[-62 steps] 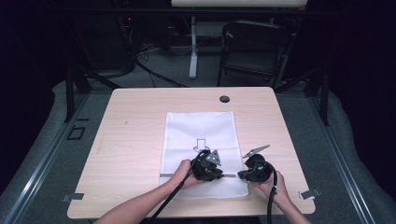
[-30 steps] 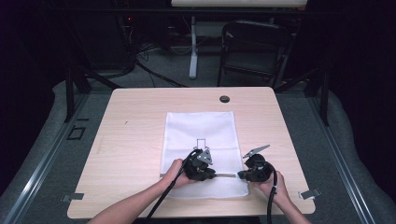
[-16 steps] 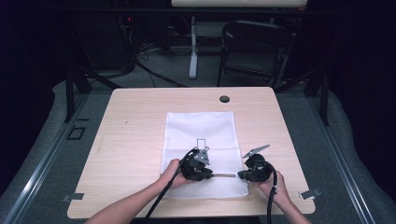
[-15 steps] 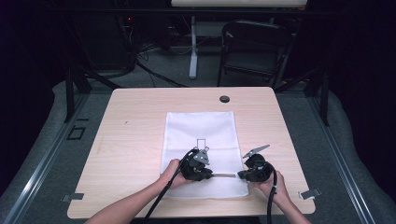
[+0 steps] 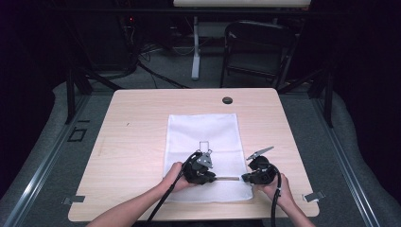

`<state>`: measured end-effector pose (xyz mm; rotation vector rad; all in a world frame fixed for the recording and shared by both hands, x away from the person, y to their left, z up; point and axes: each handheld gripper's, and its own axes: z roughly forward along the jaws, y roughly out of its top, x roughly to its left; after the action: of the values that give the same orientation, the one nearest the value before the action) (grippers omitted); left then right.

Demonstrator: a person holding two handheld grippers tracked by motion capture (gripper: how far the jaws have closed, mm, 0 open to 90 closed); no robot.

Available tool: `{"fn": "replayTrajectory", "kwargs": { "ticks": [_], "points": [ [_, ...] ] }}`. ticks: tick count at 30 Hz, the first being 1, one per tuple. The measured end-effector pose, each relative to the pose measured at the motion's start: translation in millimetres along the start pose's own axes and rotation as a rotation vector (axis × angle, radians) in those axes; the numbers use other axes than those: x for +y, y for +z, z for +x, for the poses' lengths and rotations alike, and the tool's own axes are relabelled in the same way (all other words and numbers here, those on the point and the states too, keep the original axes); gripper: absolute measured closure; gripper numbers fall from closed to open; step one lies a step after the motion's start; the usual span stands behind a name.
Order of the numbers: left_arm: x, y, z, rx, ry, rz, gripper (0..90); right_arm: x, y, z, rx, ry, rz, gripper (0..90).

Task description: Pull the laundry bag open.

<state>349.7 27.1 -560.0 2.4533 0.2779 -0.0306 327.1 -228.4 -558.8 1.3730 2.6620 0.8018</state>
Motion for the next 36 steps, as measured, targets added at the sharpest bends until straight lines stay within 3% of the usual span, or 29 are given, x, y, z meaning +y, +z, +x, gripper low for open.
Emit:
{"fn": "replayTrajectory", "kwargs": {
  "ticks": [12, 31, 36],
  "points": [
    [-0.9, 0.1, 0.7, -0.007, 0.007, 0.006, 81.4, -1.6, -1.6, 2.5, 0.001, 0.014, 0.017, 90.0],
    [-5.7, -7.6, 1.3, -0.015, 0.006, 0.025, 81.4, -2.3, -3.7, 4.3, -0.024, -0.014, 0.049, 90.0],
    [-8.7, -10.1, 1.8, -0.013, 0.008, 0.033, 81.3, -3.3, -2.1, 6.3, -0.007, 0.010, 0.022, 90.0]
  ]
}}
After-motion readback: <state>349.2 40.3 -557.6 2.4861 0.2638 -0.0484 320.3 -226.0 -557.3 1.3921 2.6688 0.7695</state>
